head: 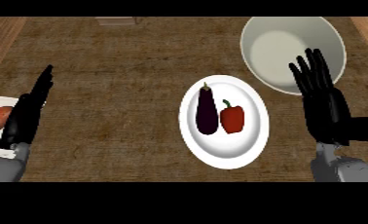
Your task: Pick the bell pepper from the plate and place it in the bowl
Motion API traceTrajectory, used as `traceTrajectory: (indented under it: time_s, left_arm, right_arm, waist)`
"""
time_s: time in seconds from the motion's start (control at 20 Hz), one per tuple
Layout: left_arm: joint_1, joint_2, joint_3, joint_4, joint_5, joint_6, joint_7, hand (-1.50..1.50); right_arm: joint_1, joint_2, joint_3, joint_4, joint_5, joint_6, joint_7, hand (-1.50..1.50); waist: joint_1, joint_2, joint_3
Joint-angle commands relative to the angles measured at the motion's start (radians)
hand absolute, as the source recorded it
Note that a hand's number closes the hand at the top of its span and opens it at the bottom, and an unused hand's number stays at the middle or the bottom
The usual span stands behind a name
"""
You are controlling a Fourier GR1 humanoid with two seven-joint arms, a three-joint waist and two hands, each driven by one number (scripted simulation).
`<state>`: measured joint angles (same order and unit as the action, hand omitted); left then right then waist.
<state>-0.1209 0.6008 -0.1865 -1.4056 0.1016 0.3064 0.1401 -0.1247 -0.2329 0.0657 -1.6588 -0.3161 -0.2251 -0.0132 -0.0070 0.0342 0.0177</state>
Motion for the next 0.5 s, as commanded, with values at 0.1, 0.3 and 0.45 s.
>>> traceTrajectory:
  time_s: [0.1,0.3,0.45]
  left_arm:
    - [-0.068,-0.132,-0.045,-0.066,0.025,0.005,-0.018,0.00]
    - [-0.074,-0.187,-0.062,-0.095,0.077,-0.024,-0.050,0.00]
    - [-0.090,-0.243,-0.045,-0.114,0.132,-0.026,-0.050,0.00]
  right_arm:
    - [0.018,-0.031,0.211,0.062,0.187,0.020,0.087,1.50]
    - [-0.036,-0.300,0.291,0.112,0.527,0.022,0.105,1.50]
    - [0.066,0.065,0.306,0.063,0.590,-0.391,0.049,-1.50]
  waist:
    - [0.013,-0.032,-0.020]
    - [0.014,-0.049,-0.068]
    - [-0.021,-0.043,-0.020]
